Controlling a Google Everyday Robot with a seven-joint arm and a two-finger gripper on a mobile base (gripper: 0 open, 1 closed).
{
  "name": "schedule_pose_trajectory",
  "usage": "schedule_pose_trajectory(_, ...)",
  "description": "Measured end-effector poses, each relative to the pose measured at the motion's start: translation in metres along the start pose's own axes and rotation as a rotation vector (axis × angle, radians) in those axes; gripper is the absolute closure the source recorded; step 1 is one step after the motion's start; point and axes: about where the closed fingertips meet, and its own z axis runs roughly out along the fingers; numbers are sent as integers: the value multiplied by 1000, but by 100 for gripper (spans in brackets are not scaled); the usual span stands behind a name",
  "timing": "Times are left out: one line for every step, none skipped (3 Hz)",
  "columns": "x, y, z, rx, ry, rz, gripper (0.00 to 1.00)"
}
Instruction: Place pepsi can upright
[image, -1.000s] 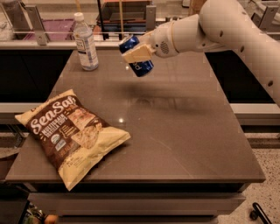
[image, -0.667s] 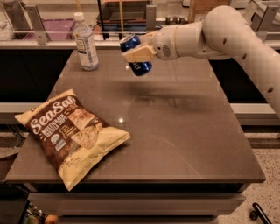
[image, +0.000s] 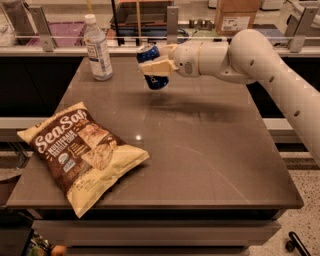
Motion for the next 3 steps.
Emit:
schedule_pose_trajectory(18, -4, 7, 9, 2, 31, 100)
schedule_pose_trajectory(37, -7, 12, 15, 7, 67, 100)
schedule_pose_trajectory(51, -8, 14, 15, 0, 94, 100)
